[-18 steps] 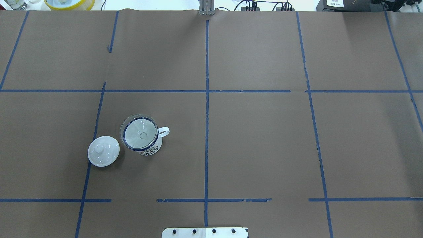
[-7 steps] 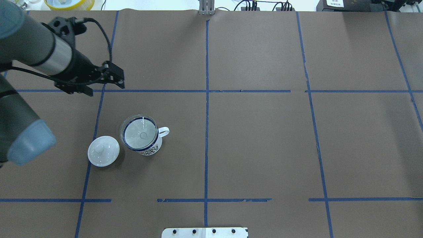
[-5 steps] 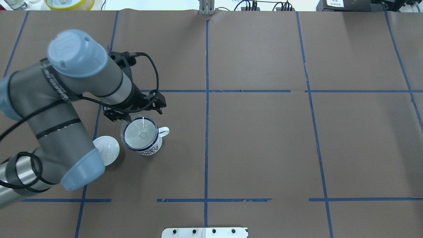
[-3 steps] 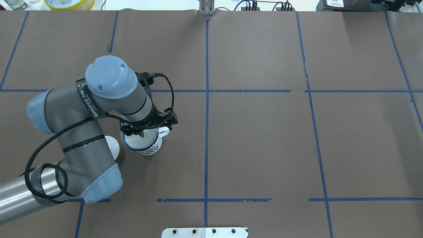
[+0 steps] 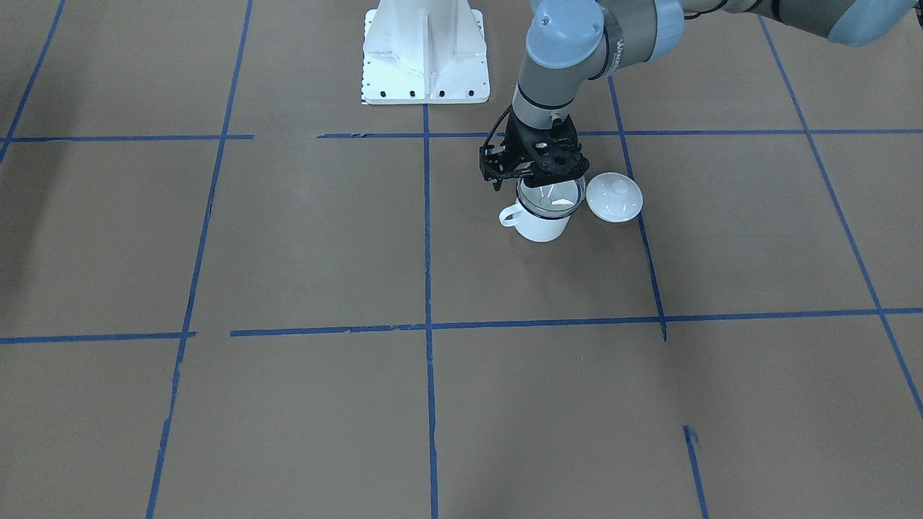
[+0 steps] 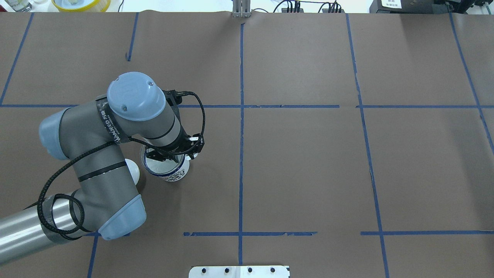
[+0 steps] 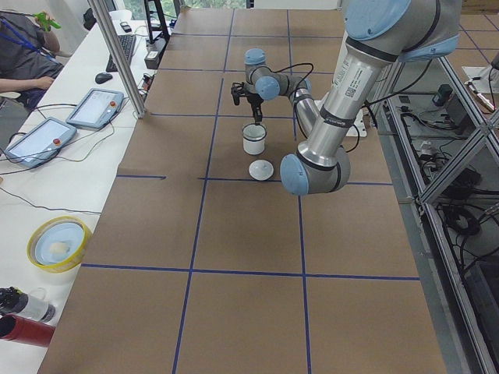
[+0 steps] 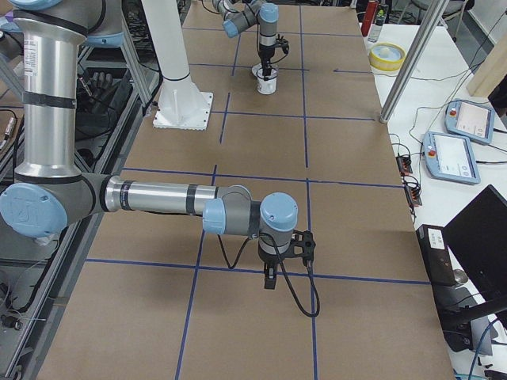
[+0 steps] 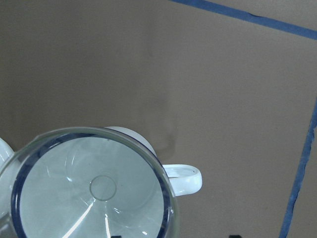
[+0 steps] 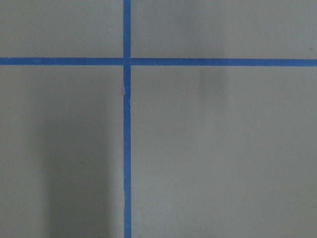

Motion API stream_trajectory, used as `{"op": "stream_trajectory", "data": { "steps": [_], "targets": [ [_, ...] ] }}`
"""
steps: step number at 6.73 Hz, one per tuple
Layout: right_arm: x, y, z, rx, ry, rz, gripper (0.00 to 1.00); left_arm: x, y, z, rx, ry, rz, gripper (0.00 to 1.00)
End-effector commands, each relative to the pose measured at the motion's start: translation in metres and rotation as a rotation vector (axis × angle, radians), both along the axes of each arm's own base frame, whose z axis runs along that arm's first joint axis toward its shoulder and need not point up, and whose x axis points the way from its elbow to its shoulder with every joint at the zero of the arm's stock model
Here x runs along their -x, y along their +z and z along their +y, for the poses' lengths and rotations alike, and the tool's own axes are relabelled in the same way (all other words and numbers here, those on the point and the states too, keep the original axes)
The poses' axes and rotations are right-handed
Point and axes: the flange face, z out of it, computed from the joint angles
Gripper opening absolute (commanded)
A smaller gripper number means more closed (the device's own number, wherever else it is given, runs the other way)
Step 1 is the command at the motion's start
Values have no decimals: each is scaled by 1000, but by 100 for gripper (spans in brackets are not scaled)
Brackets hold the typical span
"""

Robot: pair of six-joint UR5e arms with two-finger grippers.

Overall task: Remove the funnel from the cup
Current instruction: 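Close the left gripper on the glass funnel's rim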

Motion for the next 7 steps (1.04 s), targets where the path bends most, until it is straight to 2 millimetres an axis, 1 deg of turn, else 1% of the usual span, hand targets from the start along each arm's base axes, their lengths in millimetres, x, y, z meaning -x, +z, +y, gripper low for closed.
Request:
{"op": "stream_trajectory", "data": {
  "steps": [1,2,4,5,6,7],
  "targets": [
    [0,0,0,0,0,0,100,3,3,-6,-36,-34,-22,21],
    [0,0,0,0,0,0,100,5,3,-7,-36,-37,-22,0],
    [0,0,0,0,0,0,100,15,-5,-8,-50,-34,-25,0],
    [0,0,0,0,0,0,100,33,-22,2,-71,-13,-31,0],
    [0,0,0,0,0,0,100,64,-43,2,-76,-40,-27,0],
    [0,0,0,0,0,0,100,93,-75,-11,-76,-88,-29,0]
  ]
}}
